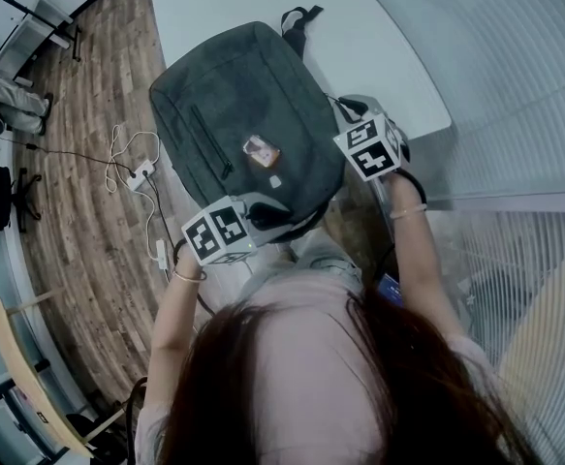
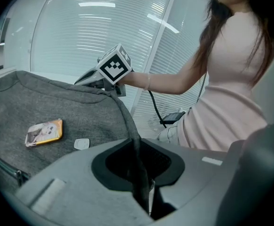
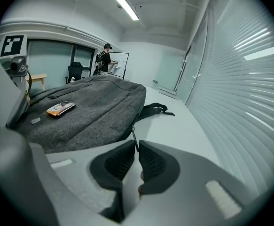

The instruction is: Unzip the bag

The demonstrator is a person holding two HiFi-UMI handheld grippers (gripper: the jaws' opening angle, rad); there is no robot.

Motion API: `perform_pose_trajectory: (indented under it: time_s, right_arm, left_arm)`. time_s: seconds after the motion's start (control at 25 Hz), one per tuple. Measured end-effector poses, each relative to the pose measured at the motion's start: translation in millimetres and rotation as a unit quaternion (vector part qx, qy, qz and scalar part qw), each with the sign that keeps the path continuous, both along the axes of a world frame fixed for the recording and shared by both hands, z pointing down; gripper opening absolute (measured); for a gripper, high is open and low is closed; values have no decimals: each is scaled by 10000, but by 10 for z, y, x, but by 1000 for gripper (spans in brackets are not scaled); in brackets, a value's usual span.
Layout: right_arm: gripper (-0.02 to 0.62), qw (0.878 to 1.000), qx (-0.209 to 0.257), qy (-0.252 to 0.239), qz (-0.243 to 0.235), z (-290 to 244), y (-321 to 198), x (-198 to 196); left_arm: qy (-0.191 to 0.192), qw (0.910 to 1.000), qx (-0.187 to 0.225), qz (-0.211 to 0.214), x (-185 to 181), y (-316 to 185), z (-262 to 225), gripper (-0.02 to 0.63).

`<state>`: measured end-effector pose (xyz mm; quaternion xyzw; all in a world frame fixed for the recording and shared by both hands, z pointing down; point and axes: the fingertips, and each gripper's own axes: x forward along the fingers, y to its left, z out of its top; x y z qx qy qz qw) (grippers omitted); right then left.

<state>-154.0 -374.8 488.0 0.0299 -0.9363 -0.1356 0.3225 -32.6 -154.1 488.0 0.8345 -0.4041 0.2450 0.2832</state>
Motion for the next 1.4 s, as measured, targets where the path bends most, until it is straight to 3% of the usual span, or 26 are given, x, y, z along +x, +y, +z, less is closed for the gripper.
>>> perform_pose_trajectory:
  time_s: [0.48, 0.76, 1.0, 1.4]
  right_arm:
    - [34, 9981, -255, -290, 477, -139, 164, 305]
    - [32, 9951, -444, -460, 757, -309, 339, 459]
    - [29, 9925, -407, -628, 962, -447, 548, 528]
    - [5, 9870, -585, -1054, 1065, -624, 1065, 529]
  left_arm:
    - [-9, 9994, 329, -89, -53, 65, -159, 57]
    - [-85, 9953, 807, -528, -223, 83, -302, 43]
    - [-39, 9861, 1249, -1097, -392, 142, -476, 43]
    - [-59, 9592, 1775, -2199, -798, 366, -727, 40]
